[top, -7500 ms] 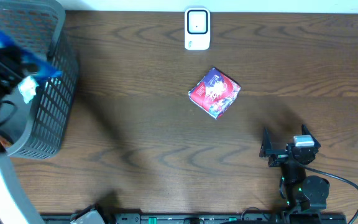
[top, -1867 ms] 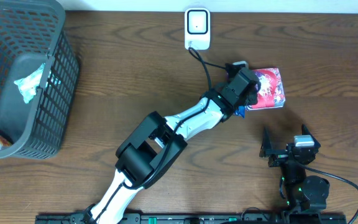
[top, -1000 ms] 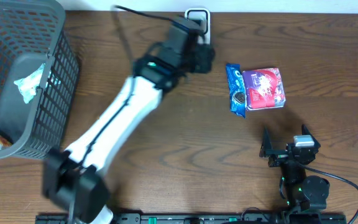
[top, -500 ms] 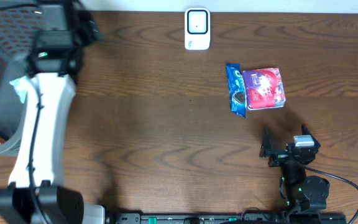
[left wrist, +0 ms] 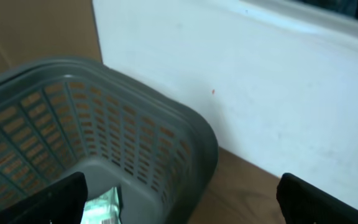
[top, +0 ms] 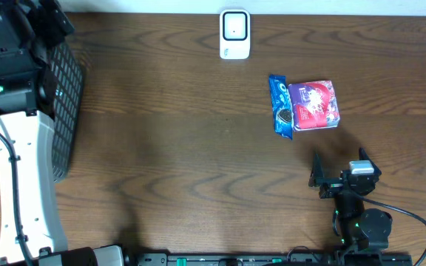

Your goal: Scan the item barcode

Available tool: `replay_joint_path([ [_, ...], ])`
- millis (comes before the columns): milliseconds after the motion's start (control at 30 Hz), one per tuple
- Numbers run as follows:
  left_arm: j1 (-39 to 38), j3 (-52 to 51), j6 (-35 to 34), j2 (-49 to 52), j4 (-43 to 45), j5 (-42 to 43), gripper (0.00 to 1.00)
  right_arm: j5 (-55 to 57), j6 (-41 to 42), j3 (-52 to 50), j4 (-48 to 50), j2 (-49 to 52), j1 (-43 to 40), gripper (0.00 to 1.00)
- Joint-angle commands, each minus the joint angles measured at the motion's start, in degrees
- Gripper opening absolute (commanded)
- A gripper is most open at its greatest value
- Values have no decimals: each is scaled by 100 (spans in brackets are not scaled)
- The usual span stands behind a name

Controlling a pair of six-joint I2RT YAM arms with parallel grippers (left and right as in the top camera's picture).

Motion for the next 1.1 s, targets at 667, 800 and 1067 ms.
replay_joint_path([
  [667, 1180, 13, 118, 1285, -857, 728, 43, -13, -4, -9, -20, -33, 35, 99],
  [800, 1182, 13, 98, 1121, -951, 723, 23, -13, -4, -9, -20, -35, 35, 99],
  [1067, 1187, 13, 98, 501, -1432, 728, 8, -13, -4, -9, -20, -33, 35, 99],
])
